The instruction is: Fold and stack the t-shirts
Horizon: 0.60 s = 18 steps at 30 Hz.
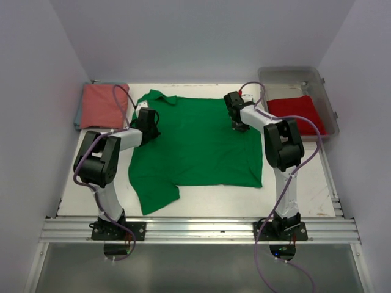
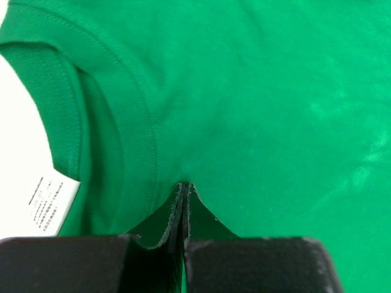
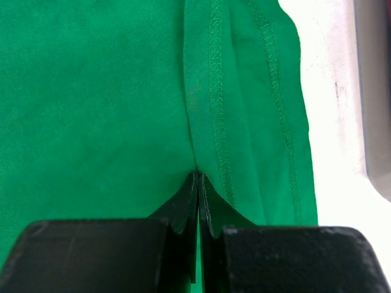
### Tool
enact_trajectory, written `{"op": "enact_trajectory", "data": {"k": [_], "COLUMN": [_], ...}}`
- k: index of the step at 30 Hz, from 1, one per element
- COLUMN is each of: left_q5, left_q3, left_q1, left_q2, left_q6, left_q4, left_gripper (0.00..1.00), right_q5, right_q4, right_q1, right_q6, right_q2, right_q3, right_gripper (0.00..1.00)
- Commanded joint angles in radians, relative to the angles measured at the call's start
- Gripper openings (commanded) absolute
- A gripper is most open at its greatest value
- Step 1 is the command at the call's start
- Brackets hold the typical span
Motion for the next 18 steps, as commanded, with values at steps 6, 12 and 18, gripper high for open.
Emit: {"op": "enact_trajectory", "data": {"k": [6, 12, 18], "left_q5": [-0.067, -0.081, -0.075], "left_q3": [-0.061, -0.052, -0.044], "left_q1": [0.074, 0.084, 0.087], "left_q2": [-0.017, -0.008, 0.002], "left_q6": [-0.036, -0.033, -0.033], "left_q4": [-0.142, -0.153, -0.159], "left_gripper": [0.0, 0.0, 0.0], "right_q5": [0.007, 0.223, 0.416], "right_q4": [-0.071, -0.254, -0.464], "right_q1": [-0.009, -0.026, -0.04], "right_q6": [0.069, 0.174, 0.322], "right_q2": [0.003, 0.029, 0.08], "right_q3": [-0.005, 0.022, 0.111], "right_gripper": [0.0, 0.0, 0.0]}}
